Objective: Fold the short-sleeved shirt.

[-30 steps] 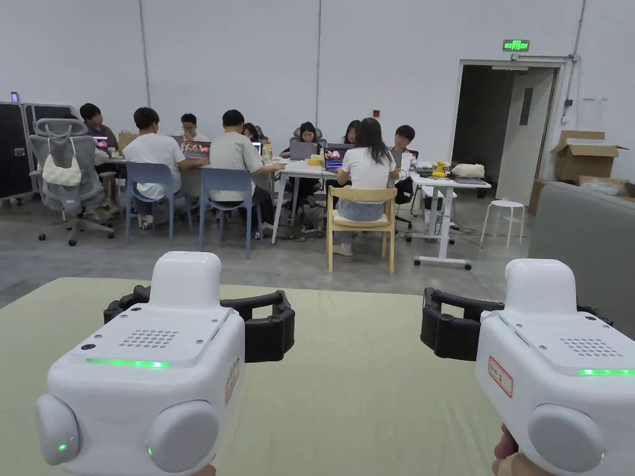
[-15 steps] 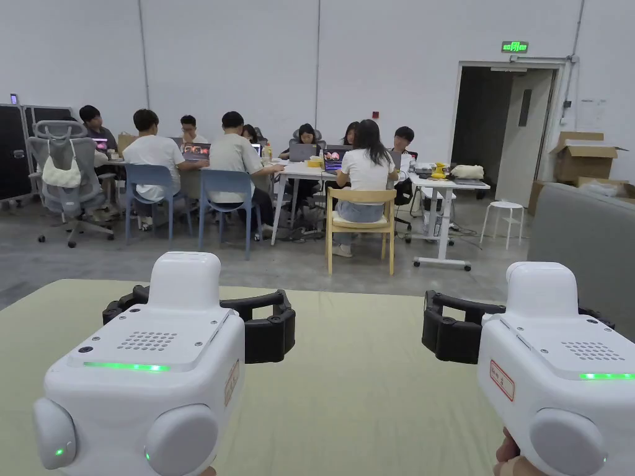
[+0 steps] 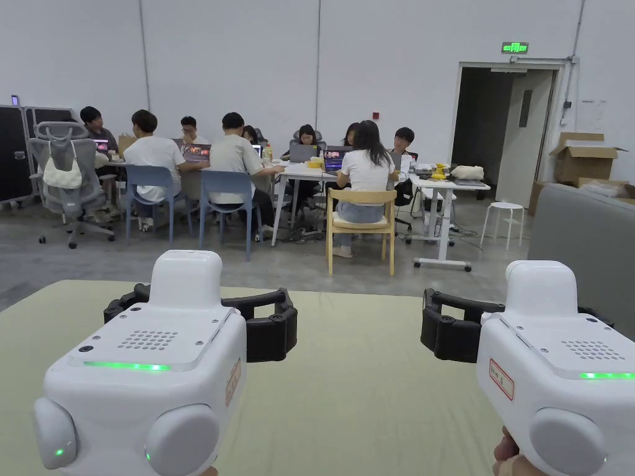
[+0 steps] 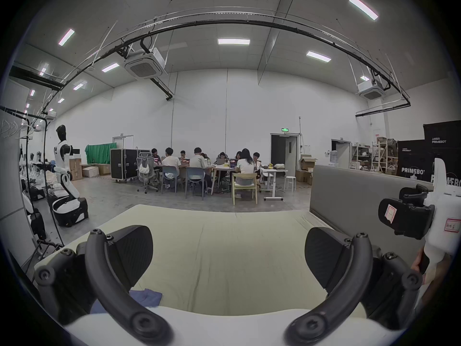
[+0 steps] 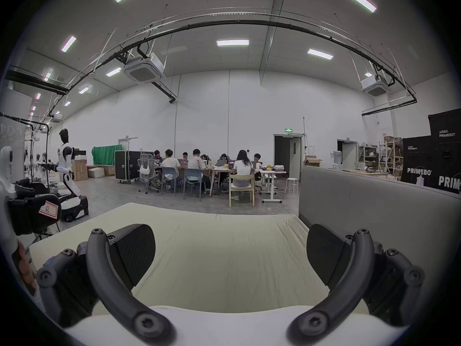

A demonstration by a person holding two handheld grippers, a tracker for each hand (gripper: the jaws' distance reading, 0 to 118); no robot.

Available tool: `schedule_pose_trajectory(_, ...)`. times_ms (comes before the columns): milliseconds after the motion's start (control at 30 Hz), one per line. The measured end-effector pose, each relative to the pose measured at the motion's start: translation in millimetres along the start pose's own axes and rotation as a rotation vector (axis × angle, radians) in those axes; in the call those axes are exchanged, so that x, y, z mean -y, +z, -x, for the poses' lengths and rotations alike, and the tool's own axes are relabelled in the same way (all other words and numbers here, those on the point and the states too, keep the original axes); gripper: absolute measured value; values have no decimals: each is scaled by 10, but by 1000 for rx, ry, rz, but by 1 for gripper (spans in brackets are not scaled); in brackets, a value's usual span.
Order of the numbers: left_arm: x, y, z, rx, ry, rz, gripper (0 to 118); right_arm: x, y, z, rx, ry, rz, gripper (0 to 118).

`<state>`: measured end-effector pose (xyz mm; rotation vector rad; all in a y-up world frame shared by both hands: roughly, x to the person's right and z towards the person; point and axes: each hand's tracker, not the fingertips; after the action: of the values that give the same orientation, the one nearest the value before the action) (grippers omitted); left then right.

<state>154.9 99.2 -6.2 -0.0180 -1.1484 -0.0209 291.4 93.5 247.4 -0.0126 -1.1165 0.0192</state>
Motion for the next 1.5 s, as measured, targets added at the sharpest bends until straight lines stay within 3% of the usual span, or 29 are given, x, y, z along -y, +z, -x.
schedule_pose_trajectory(1067,2,26,77,22,28,22,118,-7,83,16,17,-1,-42,118)
schedule_pose_trajectory(1100,16,46,87,68,29,21,101,-4,99,18,12,-3,-41,118)
schedule_pose_trajectory(1133,28,74,90,100,32,-1,44,1,121,18,-4,-11,-43,118)
schedule_pose_trajectory(1167,34,74,77,88,19,-1,0,8,145,18,-22,-15,-36,110)
schedule_pose_trajectory(1200,45,43,53,75,15,16,0,12,167,23,-33,-9,-32,60)
schedule_pose_trajectory(1233,87,74,41,57,20,5,0,29,175,44,-39,0,-37,2)
schedule_pose_trajectory(1300,117,54,40,82,61,28,0,89,180,54,45,11,-13,2)
schedule_pose_trajectory(1367,146,52,24,71,72,41,0,145,198,-7,-59,-10,9,2)
schedule_pose_trajectory(1500,173,42,7,33,9,53,0,232,187,-52,-12,7,30,2)
